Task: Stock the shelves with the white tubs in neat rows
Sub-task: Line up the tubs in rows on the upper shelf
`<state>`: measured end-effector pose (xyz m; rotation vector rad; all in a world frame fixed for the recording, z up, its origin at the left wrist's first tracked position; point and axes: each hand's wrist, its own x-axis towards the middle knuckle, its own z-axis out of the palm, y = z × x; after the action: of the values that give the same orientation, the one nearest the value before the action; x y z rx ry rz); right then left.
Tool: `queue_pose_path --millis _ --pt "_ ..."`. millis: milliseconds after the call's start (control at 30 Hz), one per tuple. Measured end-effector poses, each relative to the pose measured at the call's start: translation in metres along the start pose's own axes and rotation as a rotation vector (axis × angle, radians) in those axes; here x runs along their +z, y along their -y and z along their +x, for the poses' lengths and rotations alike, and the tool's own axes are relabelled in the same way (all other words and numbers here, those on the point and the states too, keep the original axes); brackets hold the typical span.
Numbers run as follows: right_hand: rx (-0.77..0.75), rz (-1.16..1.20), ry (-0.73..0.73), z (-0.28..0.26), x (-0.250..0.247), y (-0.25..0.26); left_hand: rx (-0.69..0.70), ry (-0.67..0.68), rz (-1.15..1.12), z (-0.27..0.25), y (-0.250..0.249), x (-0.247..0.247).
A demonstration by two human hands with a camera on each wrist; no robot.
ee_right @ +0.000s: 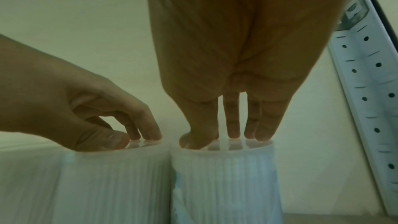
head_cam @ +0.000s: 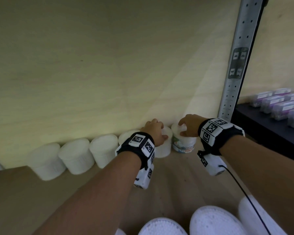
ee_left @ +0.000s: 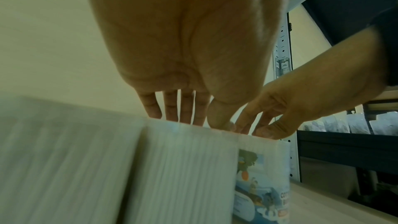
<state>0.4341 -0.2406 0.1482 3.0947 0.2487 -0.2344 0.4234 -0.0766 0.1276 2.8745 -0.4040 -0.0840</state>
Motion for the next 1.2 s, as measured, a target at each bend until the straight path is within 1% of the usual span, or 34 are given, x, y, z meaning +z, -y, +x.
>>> queue_pose_path --millis 567,733,833,900,967,1067,1133,1200 --pt "-0.022 -0.018 -0.008 0.004 0.002 -0.003 0.044 0.055 -0.013 -0.001 0.003 -0.005" --pt "-0.024 -0.023 -0.011 0.004 0.000 -0.002 0.087 0.106 -0.021 -0.003 0.005 -0.009" --pt "-0.023 -0.019 -0.017 0.004 0.001 -0.004 0.100 0.157 -0.073 -0.003 0.008 -0.012" --pt "-0.022 -0.014 -0.020 0.004 0.001 -0.004 0.110 0.167 -0.107 -0.005 0.008 -0.015" --pt "-0.021 -0.013 -0.021 0.003 0.000 -0.003 0.096 0.116 -0.144 -0.006 0.005 -0.016" --pt "-0.022 -0.004 -0.015 0.004 0.000 -0.003 0.027 -0.032 -0.098 -0.006 0.003 -0.013" --pt "-0.021 -0.004 -0.015 0.004 0.000 -0.004 -0.039 -0.053 -0.023 -0.005 0.003 -0.007" --pt "-0.024 0.001 -0.018 0.004 0.001 -0.004 -0.060 -0.055 0.021 -0.005 0.003 -0.002"
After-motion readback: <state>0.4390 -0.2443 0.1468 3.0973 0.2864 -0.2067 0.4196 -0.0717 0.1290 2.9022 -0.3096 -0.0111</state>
